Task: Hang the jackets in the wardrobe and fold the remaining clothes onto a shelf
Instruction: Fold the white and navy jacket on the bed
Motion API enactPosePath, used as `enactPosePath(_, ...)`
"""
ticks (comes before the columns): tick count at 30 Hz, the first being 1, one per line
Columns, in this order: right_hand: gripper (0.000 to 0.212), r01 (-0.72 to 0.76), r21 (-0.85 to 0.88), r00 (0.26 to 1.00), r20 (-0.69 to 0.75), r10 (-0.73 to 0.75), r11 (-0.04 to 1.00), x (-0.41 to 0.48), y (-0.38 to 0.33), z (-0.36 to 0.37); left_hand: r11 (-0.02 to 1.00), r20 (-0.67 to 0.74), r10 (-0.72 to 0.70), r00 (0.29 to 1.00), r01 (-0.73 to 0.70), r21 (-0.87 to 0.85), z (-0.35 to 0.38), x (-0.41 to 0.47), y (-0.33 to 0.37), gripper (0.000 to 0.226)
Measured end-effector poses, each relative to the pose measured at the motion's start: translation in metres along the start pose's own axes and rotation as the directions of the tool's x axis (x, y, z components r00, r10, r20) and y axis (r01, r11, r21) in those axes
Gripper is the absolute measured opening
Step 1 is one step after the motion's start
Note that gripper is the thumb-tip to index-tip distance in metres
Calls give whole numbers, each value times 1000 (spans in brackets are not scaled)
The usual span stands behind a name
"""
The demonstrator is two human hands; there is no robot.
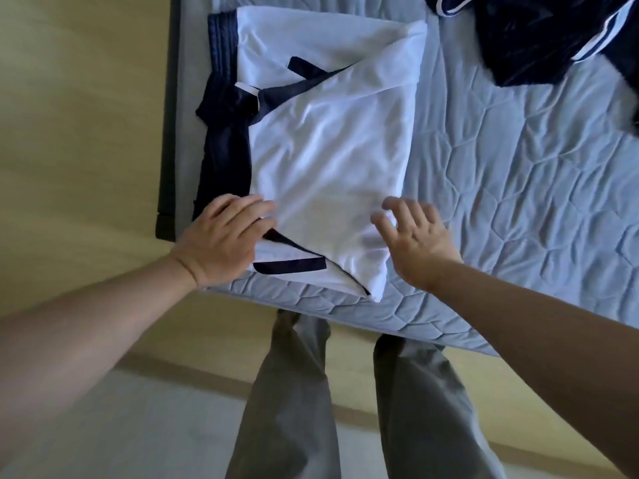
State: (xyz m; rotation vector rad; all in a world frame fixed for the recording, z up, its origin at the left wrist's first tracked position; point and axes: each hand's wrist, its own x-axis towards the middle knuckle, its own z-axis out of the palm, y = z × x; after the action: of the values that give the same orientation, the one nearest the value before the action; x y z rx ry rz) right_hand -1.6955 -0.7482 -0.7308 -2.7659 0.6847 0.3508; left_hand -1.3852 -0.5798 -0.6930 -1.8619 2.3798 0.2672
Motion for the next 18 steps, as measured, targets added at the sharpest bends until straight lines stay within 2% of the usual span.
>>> enactPosePath(2, 85, 205, -122, 973, 132, -189, 971, -7, -2, 7, 987, 149, 75, 986, -95, 130, 1, -23, -32, 59)
enactPosePath(3, 92, 259, -169, 950, 220, -220, 951, -12, -4, 11, 966, 267, 92, 959, -151, 209, 3, -32, -45, 67)
enactPosePath(5, 103, 304, -237, 915, 342, -213, 923, -20, -10, 23, 876, 498, 94, 862, -309, 370, 7, -48, -62, 79)
enactPosePath(6, 105, 289, -262, 912, 367, -182, 921, -22, -13, 28, 827, 543, 121, 831, -387, 409, 11, -54, -68, 81)
enactPosePath(7, 106, 256, -276, 919, 367, -144, 927, -24, -17, 32, 794, 552, 158, 819, -437, 422, 16, -58, -73, 82)
enactPosePath(9, 103, 179, -280, 948, 307, -88, 943, -27, -21, 38, 817, 495, 196, 847, -420, 396, 21, -60, -82, 80)
enactPosePath(11, 93, 146, -248, 975, 201, -96, 958, -28, -22, 45, 837, 395, 220, 892, -380, 394, 26, -56, -96, 78)
enactPosePath(12, 88, 148, -235, 981, 161, -111, 961, -30, -21, 47, 821, 392, 233, 890, -396, 410, 29, -52, -103, 80)
enactPosePath(14, 86, 153, -235, 982, 147, -120, 960, -31, -20, 51, 764, 427, 279, 860, -468, 443, 38, -42, -114, 90)
enactPosePath(16, 90, 168, -260, 975, 185, -122, 951, -29, -18, 57, 687, 509, 323, 798, -567, 454, 50, -32, -119, 94)
enactPosePath(18, 95, 194, -288, 962, 243, -124, 938, -24, -18, 62, 688, 553, 362, 750, -615, 385, 56, -17, -127, 98)
